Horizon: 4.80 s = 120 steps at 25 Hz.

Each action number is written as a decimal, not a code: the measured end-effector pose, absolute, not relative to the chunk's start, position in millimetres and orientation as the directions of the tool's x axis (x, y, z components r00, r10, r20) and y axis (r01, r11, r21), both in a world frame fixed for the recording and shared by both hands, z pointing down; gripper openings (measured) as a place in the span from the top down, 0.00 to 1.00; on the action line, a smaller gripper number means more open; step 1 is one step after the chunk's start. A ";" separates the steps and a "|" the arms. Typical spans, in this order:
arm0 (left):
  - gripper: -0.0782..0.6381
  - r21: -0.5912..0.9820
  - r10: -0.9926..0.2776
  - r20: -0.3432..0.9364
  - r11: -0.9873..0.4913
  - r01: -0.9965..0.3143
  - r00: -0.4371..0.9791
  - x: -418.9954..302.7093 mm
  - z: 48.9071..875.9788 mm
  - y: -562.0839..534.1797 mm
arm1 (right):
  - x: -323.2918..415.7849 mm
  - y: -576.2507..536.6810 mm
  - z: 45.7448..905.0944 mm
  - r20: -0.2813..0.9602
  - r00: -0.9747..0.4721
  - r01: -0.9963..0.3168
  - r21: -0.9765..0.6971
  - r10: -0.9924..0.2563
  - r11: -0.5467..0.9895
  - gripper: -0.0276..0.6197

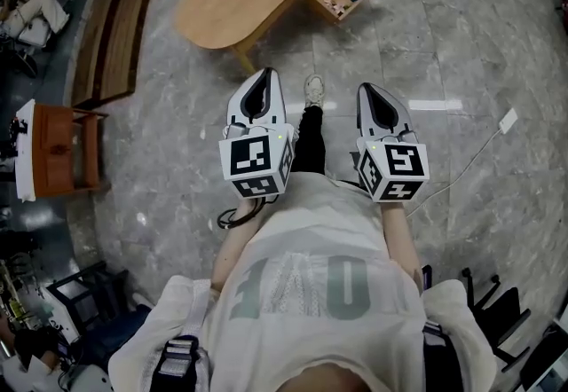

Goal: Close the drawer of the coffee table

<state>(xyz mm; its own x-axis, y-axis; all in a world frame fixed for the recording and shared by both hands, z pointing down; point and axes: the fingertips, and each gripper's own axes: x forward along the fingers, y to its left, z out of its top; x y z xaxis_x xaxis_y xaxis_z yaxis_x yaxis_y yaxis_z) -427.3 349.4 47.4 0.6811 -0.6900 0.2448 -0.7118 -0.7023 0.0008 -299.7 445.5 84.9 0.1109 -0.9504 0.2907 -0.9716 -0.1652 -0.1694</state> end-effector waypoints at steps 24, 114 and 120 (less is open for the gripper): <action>0.88 0.001 -0.518 0.213 -0.848 -0.531 0.828 -143.5 1.5 -44.7 | -68.7 40.1 28.8 0.294 0.246 -0.959 -0.064 -0.924 -0.276 0.95; 0.77 -0.148 -0.211 0.933 -0.963 -0.223 0.291 118.3 654.6 -7.5 | 149.3 68.1 469.1 0.606 -0.111 -0.974 -0.224 -0.788 -0.035 0.95; 0.78 -0.136 -0.206 0.940 -0.956 -0.258 0.271 118.6 653.2 -8.8 | 149.7 66.1 468.4 0.612 -0.115 -0.974 -0.223 -0.782 -0.031 0.95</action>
<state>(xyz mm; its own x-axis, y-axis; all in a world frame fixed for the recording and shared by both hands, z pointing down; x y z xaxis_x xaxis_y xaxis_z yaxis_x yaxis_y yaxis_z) 118.6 -8.8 653.2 0.2710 -0.2065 0.9402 -0.2584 -0.9565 -0.1356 149.7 66.1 468.4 -0.1155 -0.7821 0.6123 -0.9743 -0.0308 -0.2231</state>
